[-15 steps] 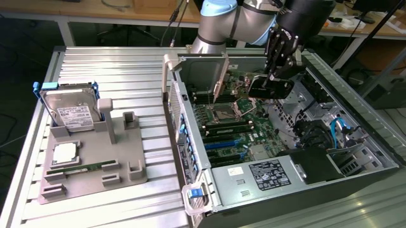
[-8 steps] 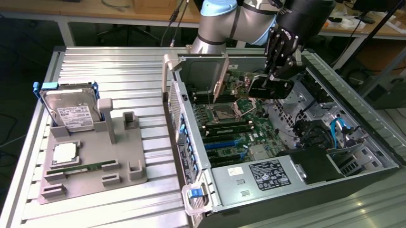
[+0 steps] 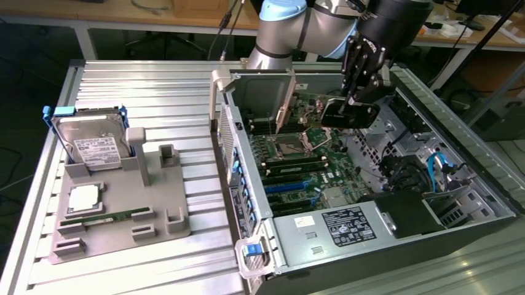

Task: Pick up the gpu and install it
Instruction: 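Insert the gpu into the slot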

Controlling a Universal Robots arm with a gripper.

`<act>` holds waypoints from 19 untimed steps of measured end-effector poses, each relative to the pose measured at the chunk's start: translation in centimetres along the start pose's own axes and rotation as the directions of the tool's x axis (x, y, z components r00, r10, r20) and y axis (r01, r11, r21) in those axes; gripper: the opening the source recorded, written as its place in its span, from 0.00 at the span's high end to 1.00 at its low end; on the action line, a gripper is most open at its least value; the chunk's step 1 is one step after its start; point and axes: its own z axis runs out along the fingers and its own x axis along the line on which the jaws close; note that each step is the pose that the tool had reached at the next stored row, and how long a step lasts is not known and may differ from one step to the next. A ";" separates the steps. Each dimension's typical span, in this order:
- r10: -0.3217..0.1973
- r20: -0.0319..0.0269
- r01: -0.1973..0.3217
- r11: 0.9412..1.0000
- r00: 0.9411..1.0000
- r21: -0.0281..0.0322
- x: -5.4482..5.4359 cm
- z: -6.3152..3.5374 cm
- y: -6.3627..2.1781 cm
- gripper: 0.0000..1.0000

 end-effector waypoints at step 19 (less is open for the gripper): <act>-0.011 0.000 0.011 1.000 1.000 0.000 0.0 0.18 0.00 0.73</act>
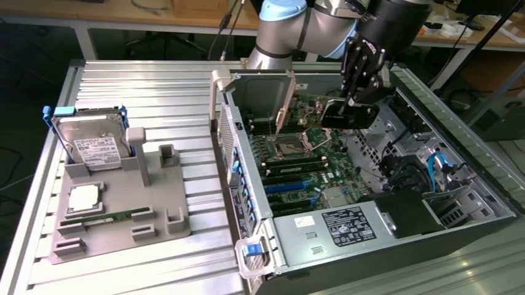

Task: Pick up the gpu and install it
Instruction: 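Insert the gpu into the slot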

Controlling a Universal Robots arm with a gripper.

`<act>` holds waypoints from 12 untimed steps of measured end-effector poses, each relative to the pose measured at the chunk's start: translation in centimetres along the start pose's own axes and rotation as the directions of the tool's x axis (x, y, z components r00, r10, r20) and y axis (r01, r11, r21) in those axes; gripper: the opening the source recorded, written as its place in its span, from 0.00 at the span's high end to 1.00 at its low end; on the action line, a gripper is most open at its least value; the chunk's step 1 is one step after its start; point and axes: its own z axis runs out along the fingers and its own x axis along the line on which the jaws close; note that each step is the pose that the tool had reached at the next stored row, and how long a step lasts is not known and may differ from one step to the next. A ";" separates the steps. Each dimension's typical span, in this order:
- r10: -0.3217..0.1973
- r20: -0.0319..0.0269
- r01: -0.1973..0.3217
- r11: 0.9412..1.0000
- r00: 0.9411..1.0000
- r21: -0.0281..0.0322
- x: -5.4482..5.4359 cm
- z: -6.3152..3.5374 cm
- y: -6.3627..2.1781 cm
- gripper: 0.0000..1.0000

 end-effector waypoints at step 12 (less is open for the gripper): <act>-0.073 -0.001 0.073 0.997 0.997 0.003 0.0 0.60 -0.01 0.73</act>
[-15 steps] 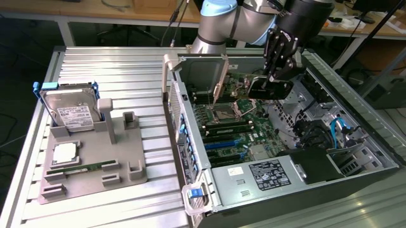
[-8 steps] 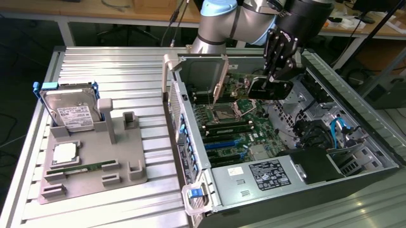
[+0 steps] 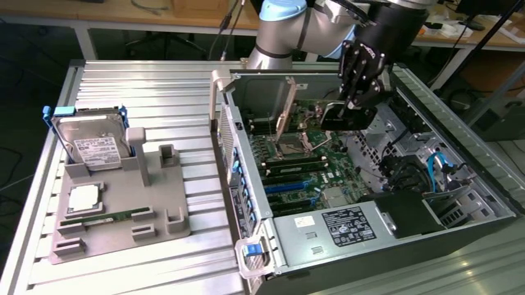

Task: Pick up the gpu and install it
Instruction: 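Insert the gpu into the slot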

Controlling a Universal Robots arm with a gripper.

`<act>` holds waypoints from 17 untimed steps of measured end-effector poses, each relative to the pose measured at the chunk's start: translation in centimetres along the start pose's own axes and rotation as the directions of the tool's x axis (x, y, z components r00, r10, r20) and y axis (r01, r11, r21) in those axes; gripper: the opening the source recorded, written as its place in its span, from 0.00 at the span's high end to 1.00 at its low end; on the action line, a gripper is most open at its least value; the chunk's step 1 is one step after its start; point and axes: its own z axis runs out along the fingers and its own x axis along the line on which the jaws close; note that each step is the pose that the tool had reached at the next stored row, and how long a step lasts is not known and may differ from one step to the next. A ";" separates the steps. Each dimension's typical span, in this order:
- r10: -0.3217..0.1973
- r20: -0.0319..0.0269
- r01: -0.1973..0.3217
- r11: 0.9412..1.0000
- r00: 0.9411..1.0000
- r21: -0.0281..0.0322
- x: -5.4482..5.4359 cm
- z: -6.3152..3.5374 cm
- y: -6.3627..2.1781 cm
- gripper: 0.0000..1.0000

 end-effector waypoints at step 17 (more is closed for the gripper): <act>-0.100 -0.001 0.100 0.995 0.995 0.002 1.2 3.41 0.50 0.73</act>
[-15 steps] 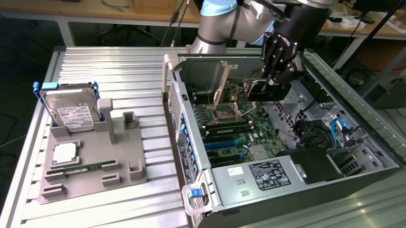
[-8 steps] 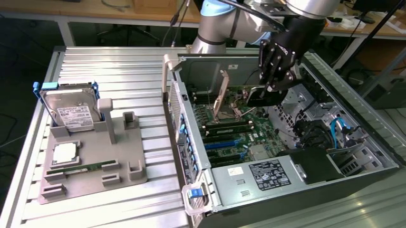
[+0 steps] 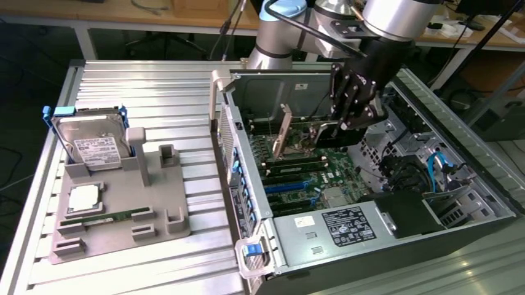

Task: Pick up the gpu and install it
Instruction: 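Insert the gpu into the slot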

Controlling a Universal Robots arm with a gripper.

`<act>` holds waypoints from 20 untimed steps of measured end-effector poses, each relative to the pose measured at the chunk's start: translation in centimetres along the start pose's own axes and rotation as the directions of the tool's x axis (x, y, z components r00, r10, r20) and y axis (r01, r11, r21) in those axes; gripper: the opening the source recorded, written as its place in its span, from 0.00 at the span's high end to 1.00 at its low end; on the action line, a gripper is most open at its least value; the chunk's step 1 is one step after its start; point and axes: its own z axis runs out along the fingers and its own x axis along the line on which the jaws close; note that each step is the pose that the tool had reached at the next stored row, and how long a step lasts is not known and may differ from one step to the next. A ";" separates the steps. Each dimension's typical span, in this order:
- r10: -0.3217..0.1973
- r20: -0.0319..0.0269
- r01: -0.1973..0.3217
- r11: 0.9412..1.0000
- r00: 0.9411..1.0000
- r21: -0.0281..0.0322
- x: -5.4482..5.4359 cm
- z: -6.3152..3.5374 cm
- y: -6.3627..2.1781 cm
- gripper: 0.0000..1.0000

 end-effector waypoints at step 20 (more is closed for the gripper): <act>-0.012 0.000 0.012 1.000 1.000 0.000 0.2 3.71 1.09 0.73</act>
